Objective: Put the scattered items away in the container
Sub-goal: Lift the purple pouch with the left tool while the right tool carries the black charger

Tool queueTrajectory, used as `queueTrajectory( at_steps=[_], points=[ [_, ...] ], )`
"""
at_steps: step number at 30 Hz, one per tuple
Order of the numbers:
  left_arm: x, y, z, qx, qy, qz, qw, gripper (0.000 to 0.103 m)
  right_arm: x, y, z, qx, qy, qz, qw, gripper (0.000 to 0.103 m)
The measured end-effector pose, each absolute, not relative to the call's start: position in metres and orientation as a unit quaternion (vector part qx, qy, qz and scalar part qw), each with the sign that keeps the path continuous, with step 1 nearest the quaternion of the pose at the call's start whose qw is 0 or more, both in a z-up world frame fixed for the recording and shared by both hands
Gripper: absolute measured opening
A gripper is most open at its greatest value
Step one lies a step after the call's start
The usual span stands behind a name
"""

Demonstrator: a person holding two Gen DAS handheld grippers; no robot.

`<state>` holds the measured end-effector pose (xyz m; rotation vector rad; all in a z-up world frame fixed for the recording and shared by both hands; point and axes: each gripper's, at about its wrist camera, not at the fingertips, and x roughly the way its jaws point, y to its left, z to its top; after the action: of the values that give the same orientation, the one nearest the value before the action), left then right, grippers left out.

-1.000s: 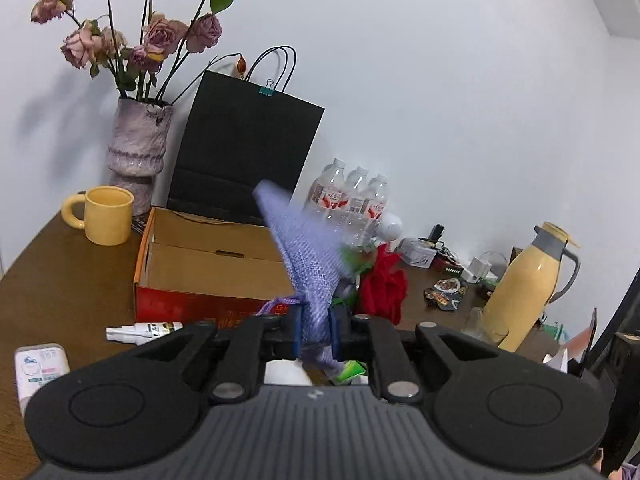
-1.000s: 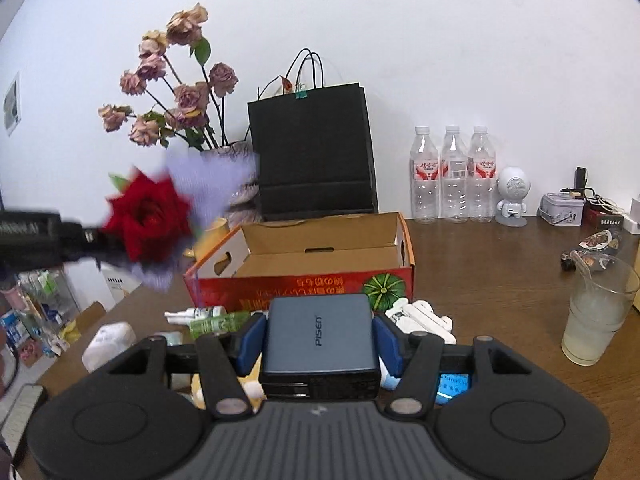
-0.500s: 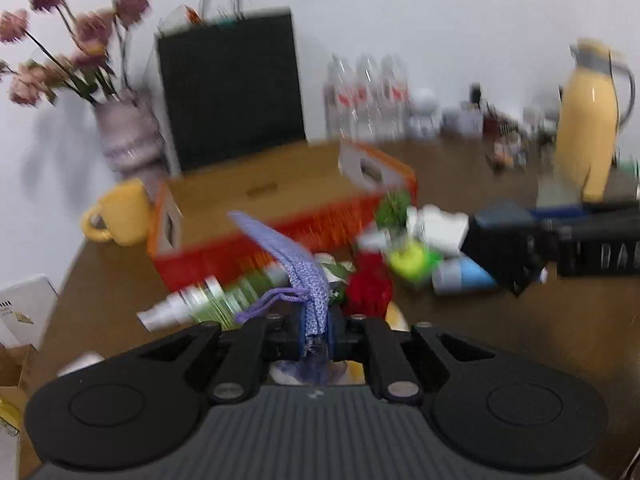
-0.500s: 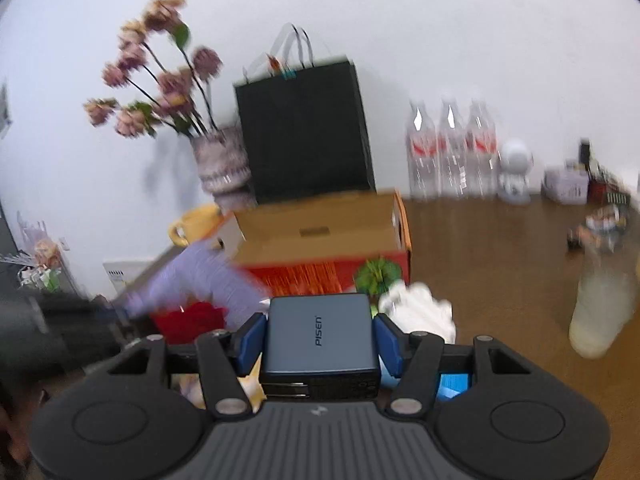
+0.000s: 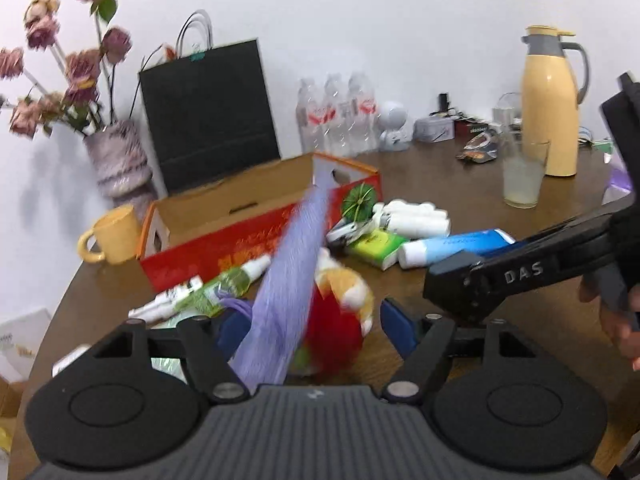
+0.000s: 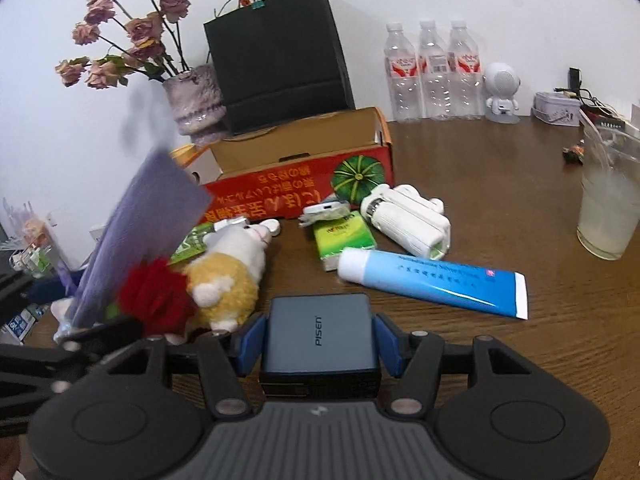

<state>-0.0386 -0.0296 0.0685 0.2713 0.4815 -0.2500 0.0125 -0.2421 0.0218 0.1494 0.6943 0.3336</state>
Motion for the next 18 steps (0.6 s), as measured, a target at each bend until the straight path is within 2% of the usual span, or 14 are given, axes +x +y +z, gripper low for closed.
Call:
queueTrajectory(
  at_steps=[1, 2, 5, 9, 10, 11, 13, 15, 17, 18],
  points=[
    [-0.036, -0.029, 0.071, 0.133, 0.242, -0.124, 0.953, 0.051, 0.013, -0.243, 0.021, 0.074, 0.339, 0.162, 0.924, 0.057],
    [-0.033, -0.025, 0.074, 0.12, 0.25, -0.126, 0.952, 0.042, 0.012, -0.243, 0.021, 0.074, 0.339, 0.163, 0.923, 0.057],
    [-0.026, 0.002, 0.084, 0.029, 0.267, -0.164, 0.949, 0.042, 0.009, -0.242, 0.021, 0.072, 0.338, 0.167, 0.923, 0.058],
    [-0.018, -0.006, 0.069, 0.037, 0.299, -0.149, 0.942, 0.042, 0.008, -0.236, 0.017, 0.066, 0.345, 0.17, 0.921, 0.058],
    [-0.022, -0.012, 0.066, 0.046, 0.3, -0.158, 0.94, 0.046, 0.007, -0.234, 0.017, 0.064, 0.345, 0.171, 0.921, 0.058],
    [-0.028, -0.018, 0.066, 0.046, 0.292, -0.181, 0.938, 0.063, 0.005, -0.234, 0.016, 0.064, 0.344, 0.173, 0.921, 0.058],
    [-0.039, -0.039, 0.062, 0.079, 0.263, -0.185, 0.943, 0.085, 0.003, -0.236, 0.015, 0.067, 0.343, 0.176, 0.92, 0.058],
    [-0.038, -0.069, 0.05, 0.185, 0.244, -0.149, 0.94, 0.076, 0.003, -0.242, 0.014, 0.074, 0.346, 0.171, 0.92, 0.058],
    [-0.03, -0.083, 0.041, 0.232, 0.241, -0.118, 0.935, 0.043, 0.003, -0.249, 0.013, 0.077, 0.348, 0.153, 0.922, 0.058],
    [-0.025, -0.085, 0.039, 0.24, 0.237, -0.1, 0.936, 0.032, 0.002, -0.253, 0.013, 0.077, 0.348, 0.147, 0.923, 0.058]
  ],
)
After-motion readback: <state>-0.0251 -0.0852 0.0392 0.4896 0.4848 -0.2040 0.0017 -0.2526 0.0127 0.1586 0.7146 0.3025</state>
